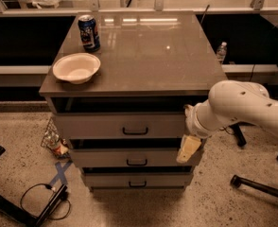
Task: Open top drawer
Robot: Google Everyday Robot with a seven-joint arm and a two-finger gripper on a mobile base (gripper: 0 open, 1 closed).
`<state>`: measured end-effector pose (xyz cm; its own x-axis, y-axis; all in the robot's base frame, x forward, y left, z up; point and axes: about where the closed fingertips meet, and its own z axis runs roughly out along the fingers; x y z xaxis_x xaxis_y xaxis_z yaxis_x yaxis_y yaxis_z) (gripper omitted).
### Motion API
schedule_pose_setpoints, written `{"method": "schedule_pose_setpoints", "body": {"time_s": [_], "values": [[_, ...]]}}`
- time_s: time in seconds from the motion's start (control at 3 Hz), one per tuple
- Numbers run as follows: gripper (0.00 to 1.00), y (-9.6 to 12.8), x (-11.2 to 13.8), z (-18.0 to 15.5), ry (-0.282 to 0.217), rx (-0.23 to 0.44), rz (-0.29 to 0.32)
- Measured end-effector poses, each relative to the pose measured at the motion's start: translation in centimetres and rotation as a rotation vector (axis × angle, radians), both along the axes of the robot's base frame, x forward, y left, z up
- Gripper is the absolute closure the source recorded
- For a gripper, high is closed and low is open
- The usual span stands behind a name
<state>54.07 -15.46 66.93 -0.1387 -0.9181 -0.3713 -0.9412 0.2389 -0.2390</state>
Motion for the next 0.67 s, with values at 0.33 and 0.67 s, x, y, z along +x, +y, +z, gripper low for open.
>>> {"method": "schedule_pose_setpoints", "body": {"time_s": [0.33,0.67], "values": [[0.0,-1.0,1.5,-0.2,0.004,-0.035,-0.003],[0.0,-1.1,2.7,-0.5,0.013,-0.058,0.009]]}}
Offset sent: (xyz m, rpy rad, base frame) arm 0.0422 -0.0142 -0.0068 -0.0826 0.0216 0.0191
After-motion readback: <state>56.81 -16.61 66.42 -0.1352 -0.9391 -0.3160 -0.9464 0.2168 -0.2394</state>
